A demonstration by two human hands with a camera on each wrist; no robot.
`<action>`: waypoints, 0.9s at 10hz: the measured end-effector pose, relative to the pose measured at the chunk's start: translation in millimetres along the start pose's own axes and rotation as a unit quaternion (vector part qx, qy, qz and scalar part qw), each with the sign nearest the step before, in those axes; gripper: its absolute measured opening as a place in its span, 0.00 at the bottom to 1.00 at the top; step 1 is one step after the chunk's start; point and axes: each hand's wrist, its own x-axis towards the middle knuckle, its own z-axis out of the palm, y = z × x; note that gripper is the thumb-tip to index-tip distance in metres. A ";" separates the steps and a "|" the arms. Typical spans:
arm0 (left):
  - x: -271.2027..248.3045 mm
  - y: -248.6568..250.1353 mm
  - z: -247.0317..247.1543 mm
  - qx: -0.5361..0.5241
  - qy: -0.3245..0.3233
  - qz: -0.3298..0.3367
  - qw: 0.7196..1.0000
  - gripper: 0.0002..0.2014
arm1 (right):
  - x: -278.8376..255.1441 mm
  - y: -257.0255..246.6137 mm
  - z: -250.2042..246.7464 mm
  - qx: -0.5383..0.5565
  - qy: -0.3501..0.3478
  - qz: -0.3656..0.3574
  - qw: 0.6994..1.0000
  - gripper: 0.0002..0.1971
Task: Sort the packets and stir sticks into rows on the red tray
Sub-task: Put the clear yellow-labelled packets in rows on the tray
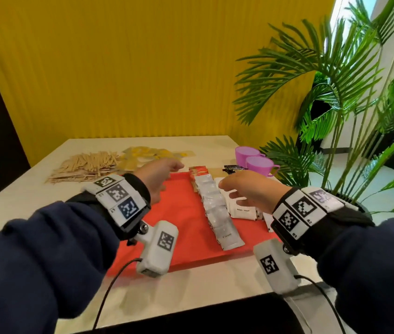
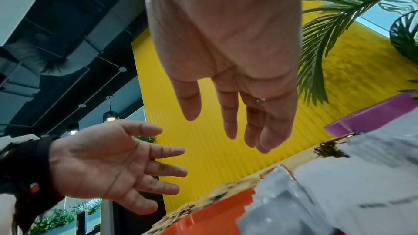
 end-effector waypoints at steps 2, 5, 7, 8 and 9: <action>18.4 18.1 -53.4 0.062 0.051 -0.004 0.997 0.06 | 26.4 -45.7 18.9 0.037 -0.022 -0.024 0.999 0.06; 76.9 31.6 -116.2 0.160 0.130 -0.026 0.978 0.22 | 96.9 -120.4 66.8 0.047 -0.052 -0.025 0.997 0.17; 118.6 39.7 -138.8 0.192 0.131 -0.046 0.971 0.20 | 147.8 -147.1 85.8 0.015 -0.043 -0.025 0.999 0.22; 144.9 38.0 -148.3 0.215 0.110 -0.058 0.969 0.19 | 179.4 -146.3 89.5 0.002 -0.045 -0.026 0.999 0.24; 166.4 32.0 -153.0 0.218 0.098 -0.069 0.969 0.21 | 209.4 -144.3 92.7 -0.037 -0.034 -0.015 0.999 0.24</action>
